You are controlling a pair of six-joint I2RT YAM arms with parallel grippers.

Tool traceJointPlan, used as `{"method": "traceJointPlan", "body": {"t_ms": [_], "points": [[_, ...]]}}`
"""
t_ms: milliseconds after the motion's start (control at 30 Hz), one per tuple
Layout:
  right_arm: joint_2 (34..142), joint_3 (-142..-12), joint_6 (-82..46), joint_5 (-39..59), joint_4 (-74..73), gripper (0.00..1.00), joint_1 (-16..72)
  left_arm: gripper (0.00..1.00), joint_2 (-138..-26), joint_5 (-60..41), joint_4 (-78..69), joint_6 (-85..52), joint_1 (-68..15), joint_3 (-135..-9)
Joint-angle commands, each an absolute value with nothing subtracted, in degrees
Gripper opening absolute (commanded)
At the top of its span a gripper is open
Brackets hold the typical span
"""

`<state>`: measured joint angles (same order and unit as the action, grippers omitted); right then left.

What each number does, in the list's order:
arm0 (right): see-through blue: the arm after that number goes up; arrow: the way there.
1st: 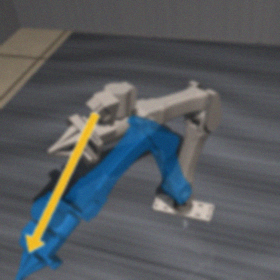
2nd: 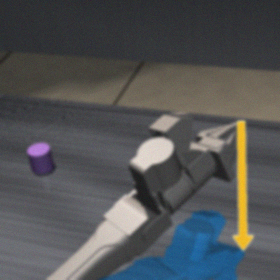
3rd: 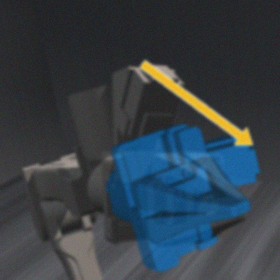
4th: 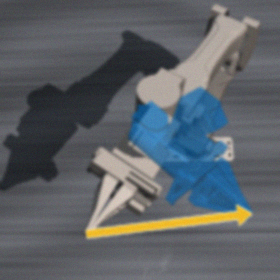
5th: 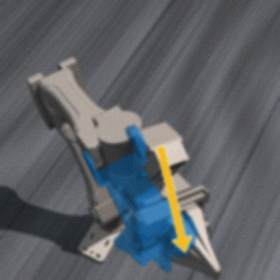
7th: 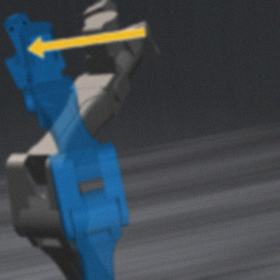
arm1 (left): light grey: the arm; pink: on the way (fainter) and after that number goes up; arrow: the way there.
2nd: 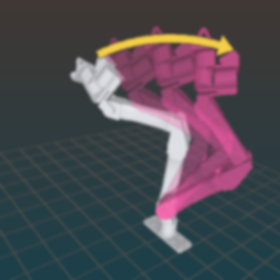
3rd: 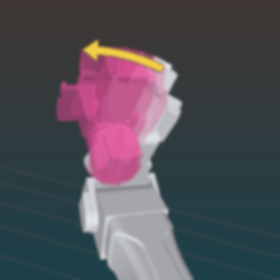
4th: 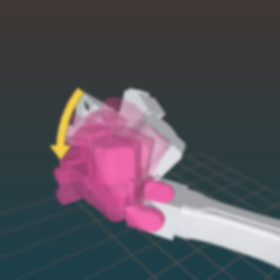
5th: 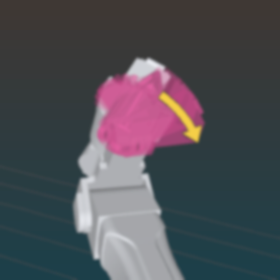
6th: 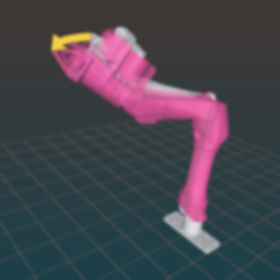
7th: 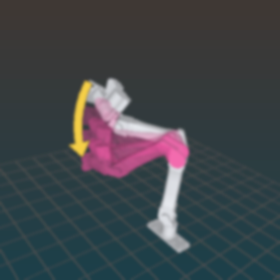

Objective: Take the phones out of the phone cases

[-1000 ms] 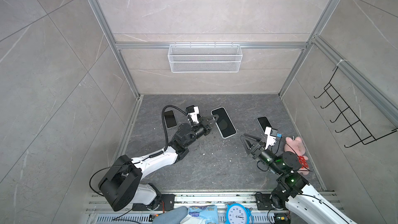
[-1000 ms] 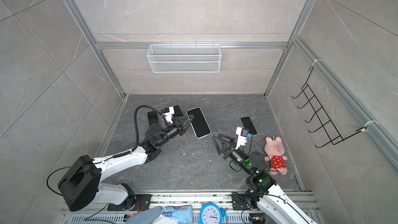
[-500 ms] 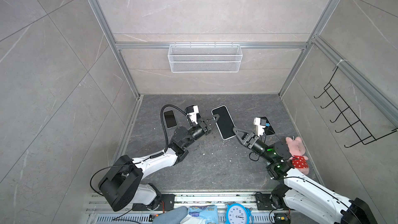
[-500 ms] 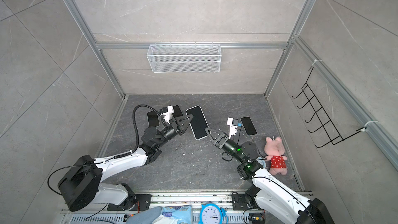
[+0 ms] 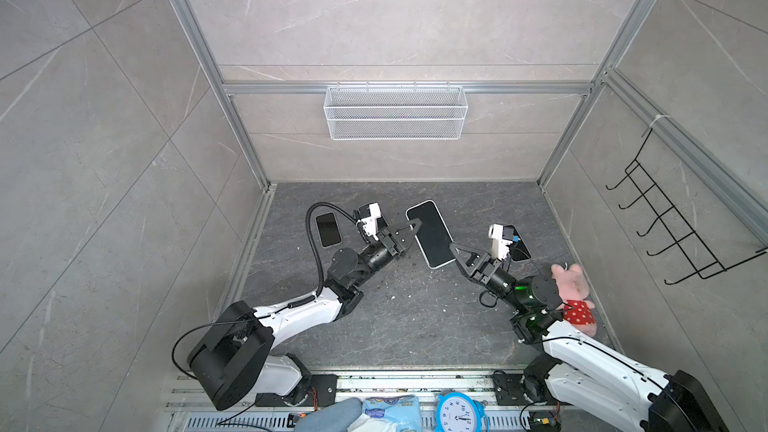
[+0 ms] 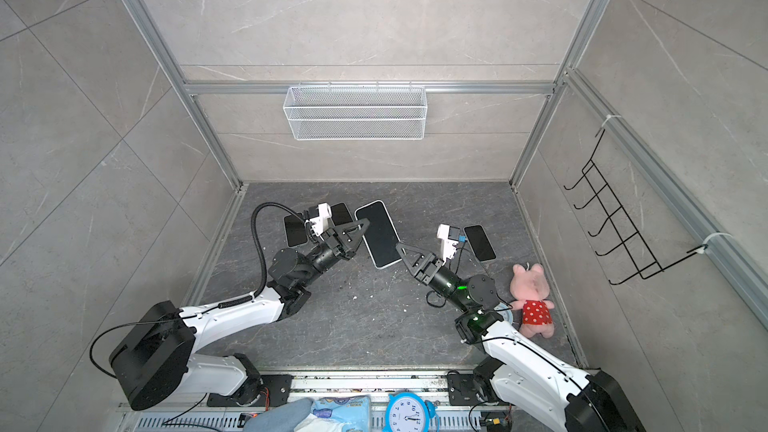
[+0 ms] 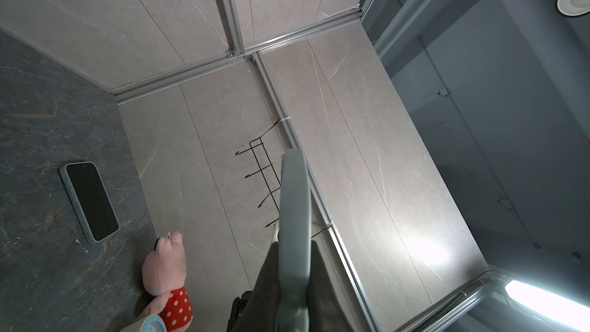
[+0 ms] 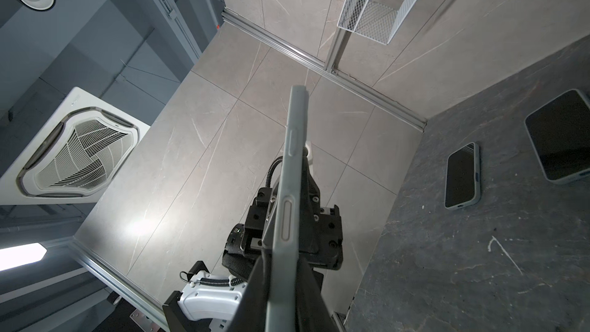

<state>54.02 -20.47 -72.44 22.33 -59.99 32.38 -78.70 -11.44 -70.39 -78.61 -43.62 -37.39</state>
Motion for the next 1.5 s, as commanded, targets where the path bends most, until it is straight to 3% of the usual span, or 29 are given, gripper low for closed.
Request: {"method": "traceJointPlan", "body": {"t_ms": [0,467,733,1033,1267,1467], "points": [[55.79,-22.93,-74.32,22.7,-70.75,0.17,31.95,0.0,-79.98,-8.0,-78.25,-80.87,-43.42,-39.26],[69.67,-35.34,-82.82,23.99,-83.94,0.16,30.94,0.0,-82.31,-3.94,-80.9,-82.55,-42.67,-41.13],[70.31,-37.47,-84.67,24.86,-83.85,0.28,29.29,0.0,-83.06,-2.58,-80.95,-83.72,-41.38,-42.19],[70.81,-35.94,-85.21,25.54,-83.94,0.2,28.17,0.0,-83.57,-0.98,-80.9,-83.97,-41.08,-41.75],[70.01,-32.92,-84.79,25.5,-81.76,0.45,27.1,0.0,-82.93,-1.4,-80.9,-83.94,-40.43,-42.35],[66.51,-30.75,-81.14,24.13,-70.6,0.48,26.63,0.0,-82.79,-1.58,-80.95,-83.76,-40.34,-42.62]]}}
